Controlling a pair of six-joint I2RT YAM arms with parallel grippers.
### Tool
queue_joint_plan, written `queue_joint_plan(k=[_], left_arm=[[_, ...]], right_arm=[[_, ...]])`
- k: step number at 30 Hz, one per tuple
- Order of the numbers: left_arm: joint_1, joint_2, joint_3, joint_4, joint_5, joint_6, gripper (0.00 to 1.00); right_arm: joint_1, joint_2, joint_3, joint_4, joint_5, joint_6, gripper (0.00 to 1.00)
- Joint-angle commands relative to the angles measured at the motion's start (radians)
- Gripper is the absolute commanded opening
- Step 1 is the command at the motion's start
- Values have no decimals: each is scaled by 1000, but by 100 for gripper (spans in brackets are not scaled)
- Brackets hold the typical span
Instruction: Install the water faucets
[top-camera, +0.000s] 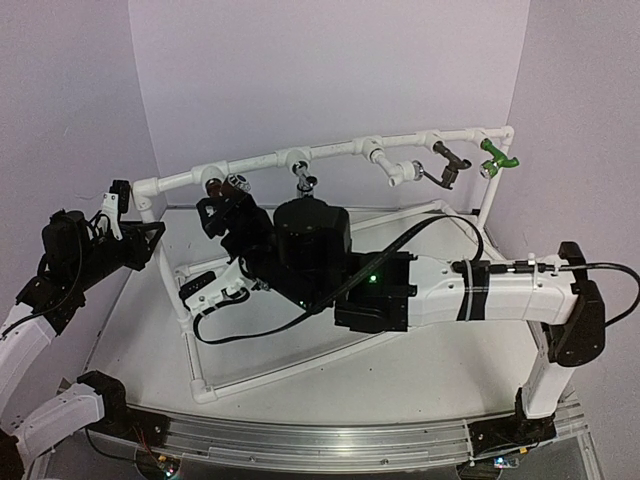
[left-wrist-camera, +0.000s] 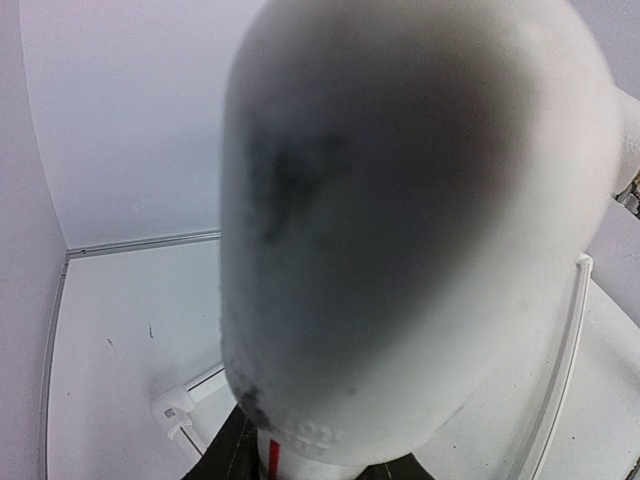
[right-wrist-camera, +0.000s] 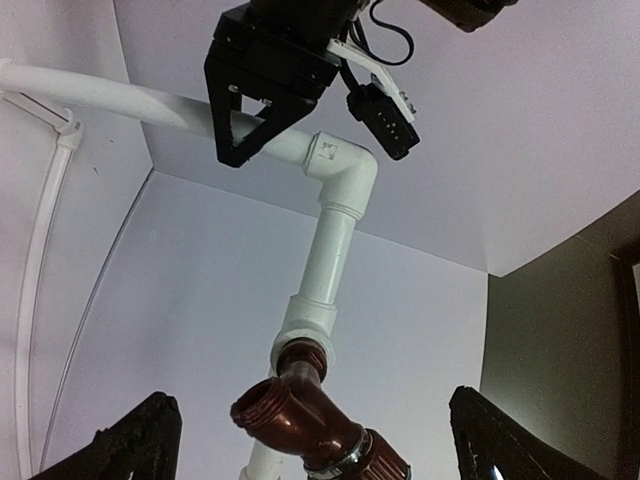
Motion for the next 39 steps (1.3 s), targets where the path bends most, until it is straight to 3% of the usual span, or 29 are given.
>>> queue_joint_plan(k=[1, 15, 17, 23, 27, 32, 39], left_arm=[[-16, 26, -1, -106, 92, -100, 1], [-16, 30, -1, -106, 101, -97, 1], [-16, 32, 0, -106, 102, -97, 1], [-16, 38, 2, -106, 110, -96, 1], [-16, 41, 3, -106, 113, -96, 1], [-16, 41, 3, -106, 115, -97, 1], [-16, 44, 4, -106, 119, -100, 1]], right_arm=[[-32, 37, 73, 45, 25, -53, 90], [-62, 150, 236, 13, 119, 16, 60], [-62, 159, 242, -5, 140, 67, 52], [-61, 188, 247, -22, 180, 256, 16], [-61, 227, 289, -7, 182, 433, 0], [-57, 296, 376, 56, 192, 716, 0], [-55, 346, 468, 169, 269, 1334, 0]])
